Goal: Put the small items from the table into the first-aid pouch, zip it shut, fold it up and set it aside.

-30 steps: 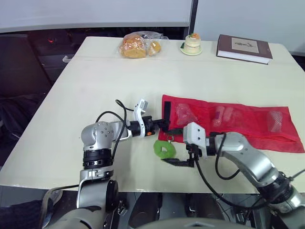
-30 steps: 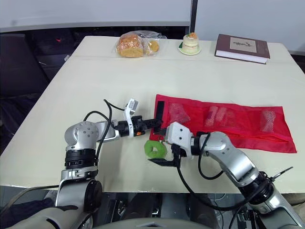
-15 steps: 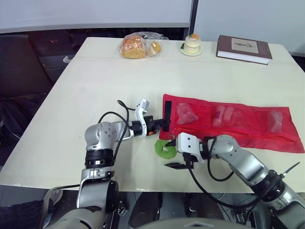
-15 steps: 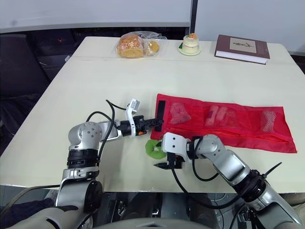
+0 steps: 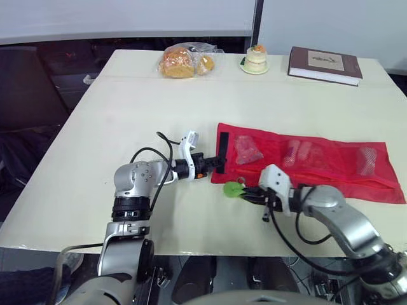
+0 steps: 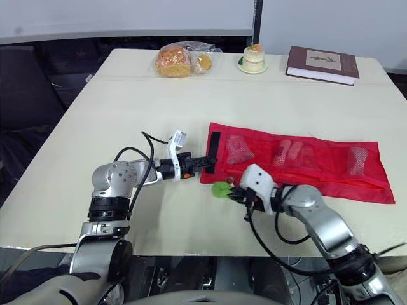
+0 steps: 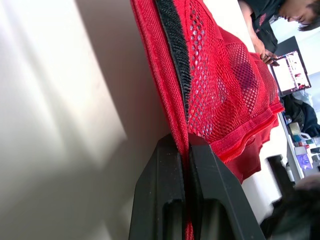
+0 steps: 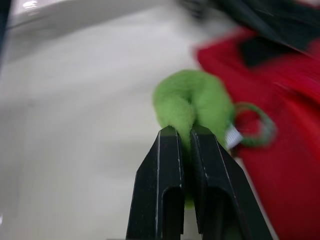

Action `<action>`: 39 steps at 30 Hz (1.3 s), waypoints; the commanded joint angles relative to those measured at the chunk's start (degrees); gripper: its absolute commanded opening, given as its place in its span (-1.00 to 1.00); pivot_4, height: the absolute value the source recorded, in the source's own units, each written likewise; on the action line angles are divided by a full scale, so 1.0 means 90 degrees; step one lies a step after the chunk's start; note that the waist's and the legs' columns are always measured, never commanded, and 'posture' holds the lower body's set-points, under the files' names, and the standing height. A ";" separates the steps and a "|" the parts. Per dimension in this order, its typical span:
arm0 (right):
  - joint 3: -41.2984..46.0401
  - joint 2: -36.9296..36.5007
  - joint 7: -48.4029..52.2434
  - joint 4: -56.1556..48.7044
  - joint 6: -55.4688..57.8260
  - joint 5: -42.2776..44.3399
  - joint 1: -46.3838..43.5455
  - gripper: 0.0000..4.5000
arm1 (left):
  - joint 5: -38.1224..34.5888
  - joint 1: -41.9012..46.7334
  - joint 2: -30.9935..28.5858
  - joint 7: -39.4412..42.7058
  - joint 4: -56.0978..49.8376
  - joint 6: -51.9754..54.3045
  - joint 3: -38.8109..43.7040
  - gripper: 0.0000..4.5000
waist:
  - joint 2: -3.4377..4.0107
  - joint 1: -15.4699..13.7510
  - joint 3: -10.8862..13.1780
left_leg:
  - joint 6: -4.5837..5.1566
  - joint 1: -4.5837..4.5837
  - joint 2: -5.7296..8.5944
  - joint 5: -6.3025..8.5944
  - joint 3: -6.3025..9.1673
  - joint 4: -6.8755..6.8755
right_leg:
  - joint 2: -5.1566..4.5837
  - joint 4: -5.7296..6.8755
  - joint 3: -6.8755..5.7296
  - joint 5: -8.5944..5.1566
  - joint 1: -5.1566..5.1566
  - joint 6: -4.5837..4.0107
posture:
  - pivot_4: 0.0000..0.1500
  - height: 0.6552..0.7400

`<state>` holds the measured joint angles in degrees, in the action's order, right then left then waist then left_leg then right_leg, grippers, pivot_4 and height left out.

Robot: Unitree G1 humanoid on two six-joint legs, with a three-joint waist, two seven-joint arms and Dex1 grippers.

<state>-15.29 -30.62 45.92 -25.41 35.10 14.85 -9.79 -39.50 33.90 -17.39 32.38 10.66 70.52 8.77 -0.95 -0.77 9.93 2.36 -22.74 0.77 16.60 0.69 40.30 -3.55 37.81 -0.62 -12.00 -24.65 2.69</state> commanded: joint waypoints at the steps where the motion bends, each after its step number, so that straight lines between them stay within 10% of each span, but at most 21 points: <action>1: 0.0793 -0.0219 -0.0215 -0.0683 0.0261 0.0334 0.0302 -0.98 | 0.0143 0.0004 -0.0442 0.0107 0.0100 -0.0146 0.0113 -1.00 | 0.0000 0.0018 0.0000 | 0.0001 0.0001 -0.0001 0.0001 0.0000 -0.0001 | 0.0002 0.0001 0.0000 0.0000 0.0000 0.0000 | 1.00 0.74; 18: 0.4475 -0.1075 -0.0703 0.0111 -0.0405 0.0400 0.2566 -0.98 | 0.0351 -0.0442 -0.1905 0.0688 0.0501 -0.0707 0.0065 -1.00 | 0.0000 0.0155 0.0000 | 0.0028 0.0004 -0.0010 0.0017 -0.0010 -0.0013 | 0.0012 -0.0002 0.0006 -0.0002 -0.0004 0.0000 | 1.00 0.74; 39: 0.5161 -0.1315 -0.2358 0.1505 -0.0337 -0.0408 0.1919 -0.98 | 0.0204 -0.1062 -0.2226 0.0657 0.0230 -0.0736 0.0317 -1.00 | 0.0022 0.0178 -0.0014 | 0.0029 0.0018 -0.0032 0.0018 -0.0042 -0.0018 | 0.0048 -0.0004 0.0050 -0.0005 -0.0004 -0.0004 | 1.00 0.74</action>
<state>25.87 -42.07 25.45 -10.86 31.94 10.63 7.36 -40.61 26.49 -34.48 40.93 11.48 63.32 9.50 -0.75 0.83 9.80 2.62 -22.57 0.47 16.76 0.32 40.13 -3.11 37.78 -0.18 -12.05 -24.68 2.65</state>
